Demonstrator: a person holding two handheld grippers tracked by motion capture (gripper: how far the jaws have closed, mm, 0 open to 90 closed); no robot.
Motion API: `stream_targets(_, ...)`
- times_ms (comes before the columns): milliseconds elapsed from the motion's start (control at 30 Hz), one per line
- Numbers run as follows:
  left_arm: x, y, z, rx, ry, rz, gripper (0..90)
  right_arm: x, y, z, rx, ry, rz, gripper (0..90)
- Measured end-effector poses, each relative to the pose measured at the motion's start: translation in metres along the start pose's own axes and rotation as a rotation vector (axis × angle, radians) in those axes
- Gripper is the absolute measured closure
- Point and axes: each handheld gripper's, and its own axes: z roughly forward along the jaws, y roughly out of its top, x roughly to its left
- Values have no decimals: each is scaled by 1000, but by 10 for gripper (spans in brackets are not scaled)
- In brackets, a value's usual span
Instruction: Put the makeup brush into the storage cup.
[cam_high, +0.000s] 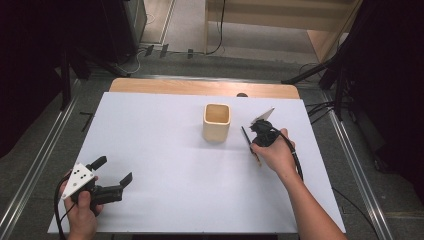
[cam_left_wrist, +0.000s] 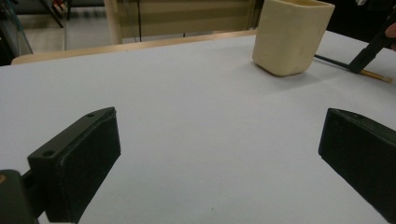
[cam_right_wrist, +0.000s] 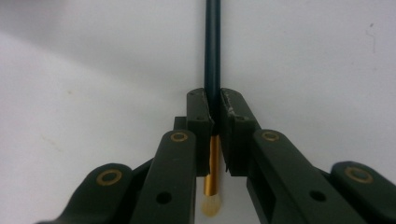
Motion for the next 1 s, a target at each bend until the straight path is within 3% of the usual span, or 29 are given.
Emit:
stream_targets(100,-3,7,7,0,-13,-5,0,-7,-7,-3,-80,15,19,844)
stream_targets(133,-3,7,7,0,-13,-5,0,-7,-7,-3,-80,15,19,844)
stream_targets(200,-8,11,13,2,-25,-1,0,-10,-11,-8,-130,48,41,844)
stream_targets(367,-13,16,19,4,-36,7,0,-10,-17,-14,-159,65,41,844)
stream_targets(433,-16,21,23,0,-45,6,0,-9,-23,-17,-195,80,50,844)
stream_targets(833,-27,33,41,-7,-68,0,0,-11,-45,-19,-300,95,66,844)
stream_targets(1000,-35,41,53,-30,-68,-2,0,-11,-57,-19,-377,108,61,844)
